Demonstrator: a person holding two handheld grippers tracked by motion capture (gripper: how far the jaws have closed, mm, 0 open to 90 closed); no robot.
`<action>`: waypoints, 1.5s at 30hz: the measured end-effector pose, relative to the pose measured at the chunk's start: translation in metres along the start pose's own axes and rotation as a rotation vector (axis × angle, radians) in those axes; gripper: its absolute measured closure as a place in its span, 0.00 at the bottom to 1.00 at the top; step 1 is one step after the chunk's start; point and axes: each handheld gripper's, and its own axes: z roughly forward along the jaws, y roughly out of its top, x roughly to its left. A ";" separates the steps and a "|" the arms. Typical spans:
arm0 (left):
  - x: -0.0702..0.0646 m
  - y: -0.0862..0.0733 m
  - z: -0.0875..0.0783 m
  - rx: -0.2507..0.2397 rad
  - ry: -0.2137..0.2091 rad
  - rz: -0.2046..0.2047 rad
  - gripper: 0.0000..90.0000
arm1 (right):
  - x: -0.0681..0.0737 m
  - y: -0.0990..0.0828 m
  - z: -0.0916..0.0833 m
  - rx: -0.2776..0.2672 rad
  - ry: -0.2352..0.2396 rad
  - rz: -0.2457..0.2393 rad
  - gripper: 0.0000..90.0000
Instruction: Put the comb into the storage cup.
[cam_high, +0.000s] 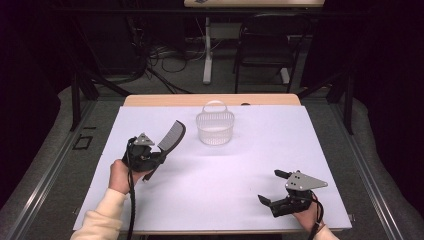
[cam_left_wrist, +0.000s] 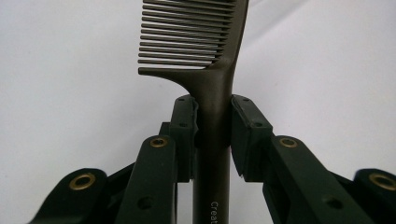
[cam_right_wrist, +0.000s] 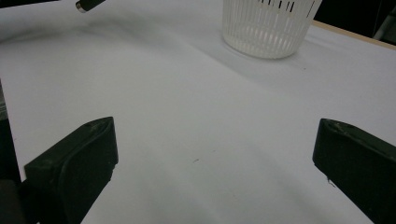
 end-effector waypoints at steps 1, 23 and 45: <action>0.000 0.000 0.000 -0.004 0.003 0.002 0.80 | 0.000 0.000 0.000 -0.001 0.000 -0.002 0.00; 0.004 0.007 0.000 -0.136 0.025 0.008 0.80 | 0.000 0.000 0.000 -0.003 -0.001 0.001 0.00; 0.006 0.021 0.004 -0.203 0.032 0.023 0.80 | 0.000 0.000 0.000 -0.003 -0.001 -0.001 0.00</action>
